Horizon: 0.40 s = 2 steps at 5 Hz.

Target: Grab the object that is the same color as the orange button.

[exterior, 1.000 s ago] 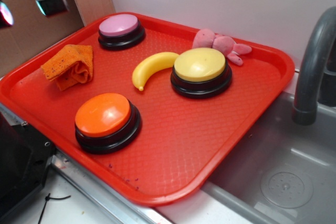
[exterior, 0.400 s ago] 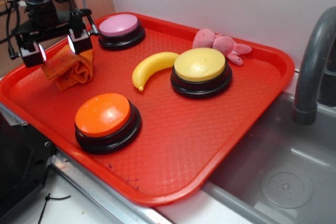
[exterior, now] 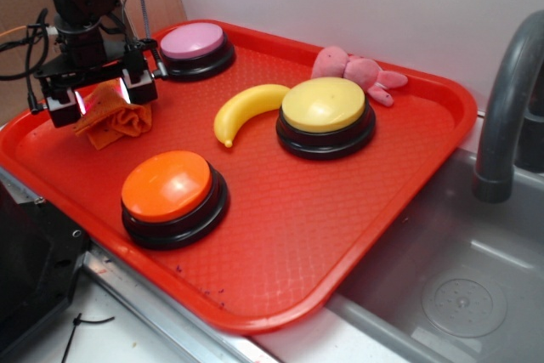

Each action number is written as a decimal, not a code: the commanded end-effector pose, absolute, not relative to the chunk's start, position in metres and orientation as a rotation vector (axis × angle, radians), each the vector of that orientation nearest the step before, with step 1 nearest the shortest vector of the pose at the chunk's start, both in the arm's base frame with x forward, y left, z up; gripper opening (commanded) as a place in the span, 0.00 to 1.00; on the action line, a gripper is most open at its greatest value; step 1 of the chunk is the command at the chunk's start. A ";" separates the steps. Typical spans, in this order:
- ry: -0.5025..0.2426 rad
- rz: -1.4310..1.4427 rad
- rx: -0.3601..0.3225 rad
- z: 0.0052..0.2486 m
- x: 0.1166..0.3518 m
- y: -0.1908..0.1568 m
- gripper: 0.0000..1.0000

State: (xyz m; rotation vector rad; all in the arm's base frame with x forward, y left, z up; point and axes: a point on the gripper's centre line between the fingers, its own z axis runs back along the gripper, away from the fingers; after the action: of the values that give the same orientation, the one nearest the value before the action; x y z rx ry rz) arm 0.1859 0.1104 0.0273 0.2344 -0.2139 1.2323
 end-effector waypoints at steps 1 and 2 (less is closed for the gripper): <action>-0.224 1.225 0.153 0.029 0.177 0.119 0.00; -0.210 1.119 0.115 0.037 0.179 0.117 0.00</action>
State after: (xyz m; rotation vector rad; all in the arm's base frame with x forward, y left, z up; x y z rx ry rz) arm 0.1807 0.1071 0.0264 0.1157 -0.1556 1.1021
